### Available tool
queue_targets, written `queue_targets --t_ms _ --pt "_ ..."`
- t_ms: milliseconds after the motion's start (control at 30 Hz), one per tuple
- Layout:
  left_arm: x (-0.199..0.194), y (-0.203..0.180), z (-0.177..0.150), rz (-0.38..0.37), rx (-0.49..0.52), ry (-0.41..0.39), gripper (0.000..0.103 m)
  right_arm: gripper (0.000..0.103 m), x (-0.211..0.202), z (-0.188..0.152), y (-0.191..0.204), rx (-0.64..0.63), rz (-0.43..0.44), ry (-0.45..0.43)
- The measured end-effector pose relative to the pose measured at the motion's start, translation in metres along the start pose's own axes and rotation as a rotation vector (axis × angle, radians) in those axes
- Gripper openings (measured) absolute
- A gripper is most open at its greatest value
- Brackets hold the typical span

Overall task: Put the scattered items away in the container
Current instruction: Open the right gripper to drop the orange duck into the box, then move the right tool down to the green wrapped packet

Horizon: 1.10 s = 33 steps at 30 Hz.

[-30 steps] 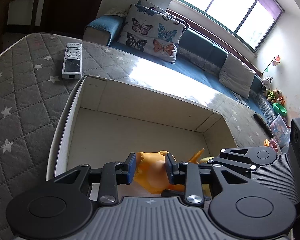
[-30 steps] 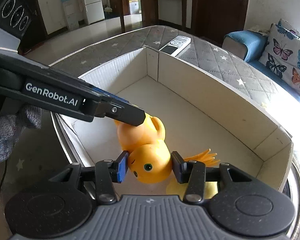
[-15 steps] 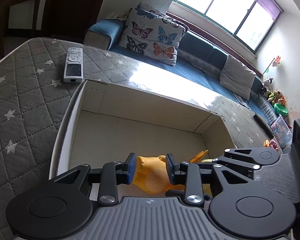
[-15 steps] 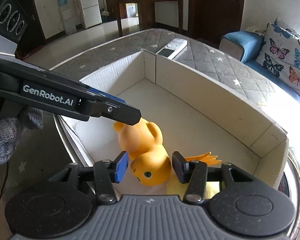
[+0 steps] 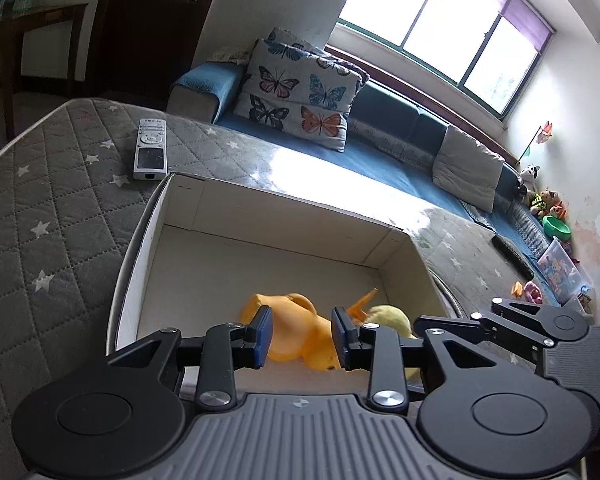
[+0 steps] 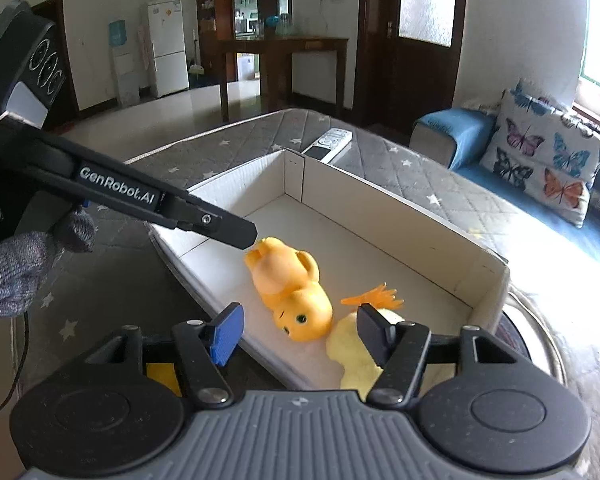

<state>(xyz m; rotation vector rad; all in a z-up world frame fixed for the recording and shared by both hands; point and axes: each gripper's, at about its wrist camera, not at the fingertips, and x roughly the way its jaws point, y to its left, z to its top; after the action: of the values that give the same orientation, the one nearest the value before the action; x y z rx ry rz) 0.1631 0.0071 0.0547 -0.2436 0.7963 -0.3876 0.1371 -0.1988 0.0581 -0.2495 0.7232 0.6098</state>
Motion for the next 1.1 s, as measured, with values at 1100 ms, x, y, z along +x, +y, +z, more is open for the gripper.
queue_targets --t_ms 1100 --pt "-0.031 -0.048 -0.100 -0.034 0.010 0.064 0.035 0.071 -0.059 -0.110 0.060 0.087 -0.066 -0.037"
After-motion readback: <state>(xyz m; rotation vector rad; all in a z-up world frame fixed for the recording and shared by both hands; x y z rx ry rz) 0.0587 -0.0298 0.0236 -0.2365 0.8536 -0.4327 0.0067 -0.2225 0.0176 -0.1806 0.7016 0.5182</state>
